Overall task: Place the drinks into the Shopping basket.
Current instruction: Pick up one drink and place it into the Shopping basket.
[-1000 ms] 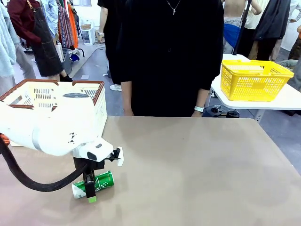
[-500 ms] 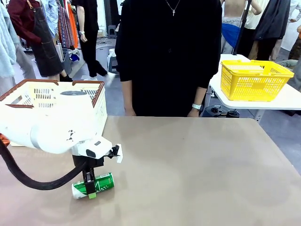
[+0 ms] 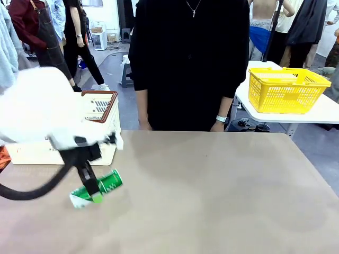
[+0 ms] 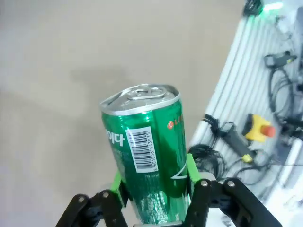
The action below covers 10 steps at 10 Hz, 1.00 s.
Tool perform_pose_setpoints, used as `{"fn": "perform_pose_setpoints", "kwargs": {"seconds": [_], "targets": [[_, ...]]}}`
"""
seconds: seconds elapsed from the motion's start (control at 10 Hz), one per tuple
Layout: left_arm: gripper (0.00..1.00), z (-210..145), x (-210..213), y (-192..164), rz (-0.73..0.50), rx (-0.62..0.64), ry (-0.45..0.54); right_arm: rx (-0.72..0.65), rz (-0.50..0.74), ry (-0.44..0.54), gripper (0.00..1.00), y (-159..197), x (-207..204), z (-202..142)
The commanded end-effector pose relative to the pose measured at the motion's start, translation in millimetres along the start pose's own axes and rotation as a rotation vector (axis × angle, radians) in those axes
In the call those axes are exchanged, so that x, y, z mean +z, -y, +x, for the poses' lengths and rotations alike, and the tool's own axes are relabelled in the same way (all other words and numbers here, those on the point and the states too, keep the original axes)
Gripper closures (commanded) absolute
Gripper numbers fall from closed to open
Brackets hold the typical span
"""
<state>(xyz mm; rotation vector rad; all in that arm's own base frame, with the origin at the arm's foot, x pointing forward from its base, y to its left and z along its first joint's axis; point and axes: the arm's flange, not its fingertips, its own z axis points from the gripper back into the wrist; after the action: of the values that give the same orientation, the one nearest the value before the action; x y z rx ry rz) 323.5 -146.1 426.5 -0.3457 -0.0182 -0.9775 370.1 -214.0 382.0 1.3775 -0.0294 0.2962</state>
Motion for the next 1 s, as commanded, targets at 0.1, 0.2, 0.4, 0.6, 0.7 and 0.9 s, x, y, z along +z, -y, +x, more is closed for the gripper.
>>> {"fn": "perform_pose_setpoints", "kwargs": {"seconds": [0.1,0.2,0.4,0.6,0.7,0.9], "targets": [[1.00,-53,76,15,0.089,0.364,0.110,-0.021,-0.014,0.004,0.00,-4,-3,0],[1.00,-68,92,6,0.155,0.695,0.234,-0.021,-0.014,0.004,0.00,-4,-3,0],[1.00,-86,99,0,0.226,0.906,0.362,-0.021,-0.014,0.004,0.00,-4,-3,0],[1.00,-78,106,3,0.112,0.568,0.208,-0.021,-0.014,0.004,0.00,-4,-3,0],[1.00,-78,106,3,0.112,0.568,0.208,-0.021,-0.014,0.004,0.00,-4,-3,0],[1.00,-76,107,3,0.121,0.629,0.222,-0.021,-0.014,0.004,0.00,-4,-3,0]]}}
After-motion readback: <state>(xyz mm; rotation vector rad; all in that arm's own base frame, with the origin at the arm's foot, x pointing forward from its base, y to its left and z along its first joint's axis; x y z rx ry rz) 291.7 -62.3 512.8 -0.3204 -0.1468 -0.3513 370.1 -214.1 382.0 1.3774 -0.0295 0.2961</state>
